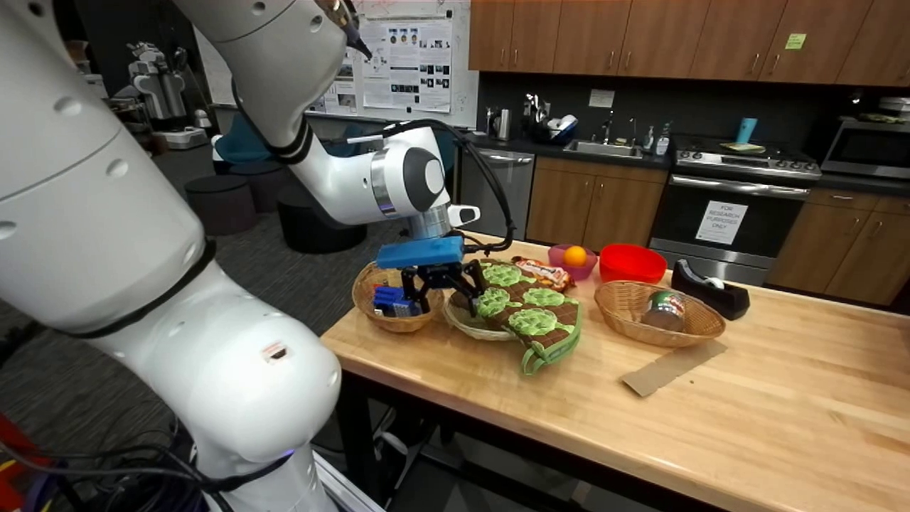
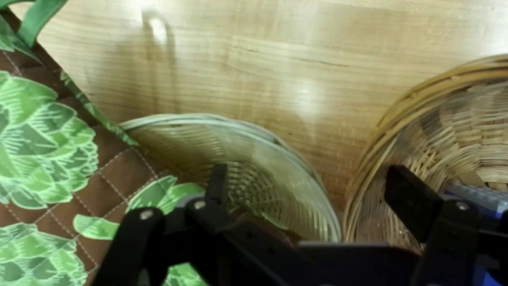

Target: Put the blue object directly on the counter

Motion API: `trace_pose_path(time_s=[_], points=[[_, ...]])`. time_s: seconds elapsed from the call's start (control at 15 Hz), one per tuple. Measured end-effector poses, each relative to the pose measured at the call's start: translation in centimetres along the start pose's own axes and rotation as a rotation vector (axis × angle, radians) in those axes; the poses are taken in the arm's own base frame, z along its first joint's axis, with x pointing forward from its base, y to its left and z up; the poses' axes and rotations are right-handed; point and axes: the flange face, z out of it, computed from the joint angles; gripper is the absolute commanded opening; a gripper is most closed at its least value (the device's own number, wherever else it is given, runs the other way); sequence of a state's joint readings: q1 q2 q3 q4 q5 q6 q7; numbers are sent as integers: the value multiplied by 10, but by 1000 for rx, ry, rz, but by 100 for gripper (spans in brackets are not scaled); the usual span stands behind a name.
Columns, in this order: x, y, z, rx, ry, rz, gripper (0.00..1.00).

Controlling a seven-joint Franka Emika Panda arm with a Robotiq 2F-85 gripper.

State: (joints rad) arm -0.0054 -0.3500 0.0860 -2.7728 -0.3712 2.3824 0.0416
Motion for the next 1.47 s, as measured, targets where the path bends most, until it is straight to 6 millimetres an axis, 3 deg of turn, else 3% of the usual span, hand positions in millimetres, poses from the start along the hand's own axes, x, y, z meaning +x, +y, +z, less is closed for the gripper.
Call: trace_pose_path(time_s=[0.53, 1.0, 1.47], points=[[1, 0, -4, -6, 9, 7, 100], [4, -41, -36, -74, 65, -27, 100], [2, -71, -55, -125, 94, -47, 100]])
